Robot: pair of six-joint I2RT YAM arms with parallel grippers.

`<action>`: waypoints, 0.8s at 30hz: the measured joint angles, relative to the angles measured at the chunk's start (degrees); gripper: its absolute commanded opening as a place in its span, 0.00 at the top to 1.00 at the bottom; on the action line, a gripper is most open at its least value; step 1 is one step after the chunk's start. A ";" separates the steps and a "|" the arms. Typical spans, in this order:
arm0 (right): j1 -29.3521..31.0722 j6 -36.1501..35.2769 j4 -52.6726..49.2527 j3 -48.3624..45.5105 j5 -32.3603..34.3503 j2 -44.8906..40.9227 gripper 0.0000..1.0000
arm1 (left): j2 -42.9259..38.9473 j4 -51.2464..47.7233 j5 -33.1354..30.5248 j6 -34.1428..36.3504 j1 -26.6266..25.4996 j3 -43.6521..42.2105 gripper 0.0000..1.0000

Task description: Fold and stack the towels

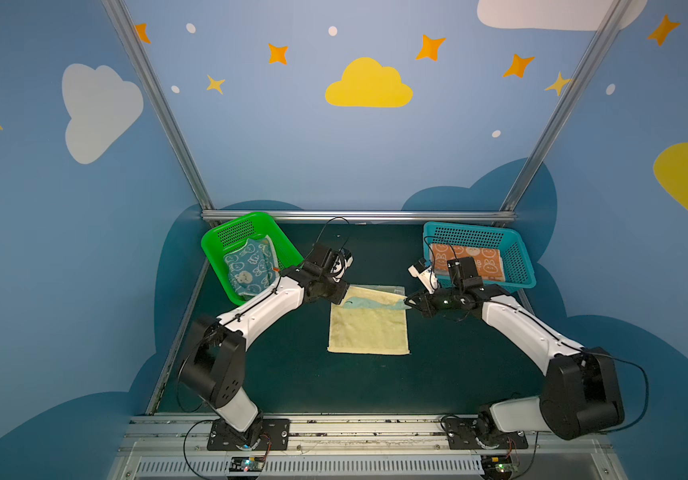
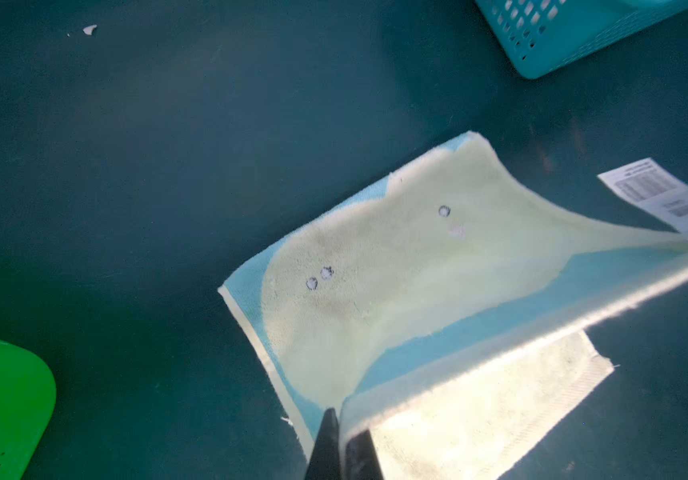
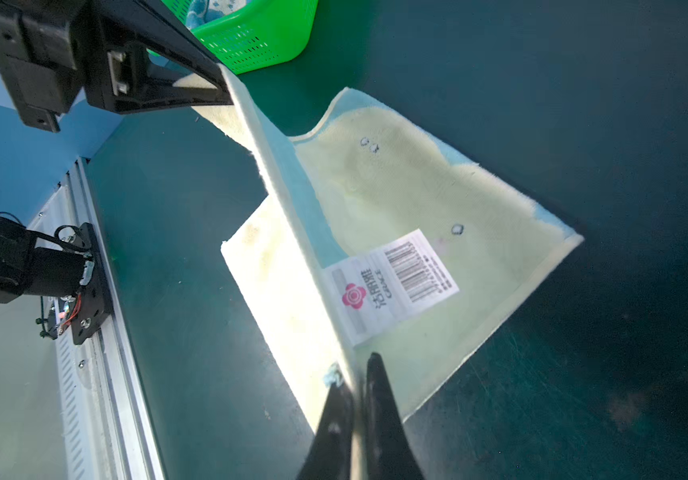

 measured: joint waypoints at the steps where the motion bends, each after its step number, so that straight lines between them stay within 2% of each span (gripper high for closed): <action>1: 0.13 0.35 -0.13 -0.15 0.00 -0.79 1.00 | -0.98 0.07 -0.02 -0.35 -0.15 -0.61 0.96; 7: 1.03 4.46 -1.09 -1.33 0.04 -1.42 1.00 | -2.91 0.98 0.07 -2.38 -0.85 -4.20 0.96; 12: 2.69 7.32 -3.39 -2.03 0.66 2.47 1.00 | -1.42 1.31 -0.09 -4.52 -1.75 -7.87 0.96; 24: 6.54 14.40 -13.92 4.44 5.64 9.75 1.00 | -0.28 1.60 -2.69 -7.87 -4.04 -11.52 0.96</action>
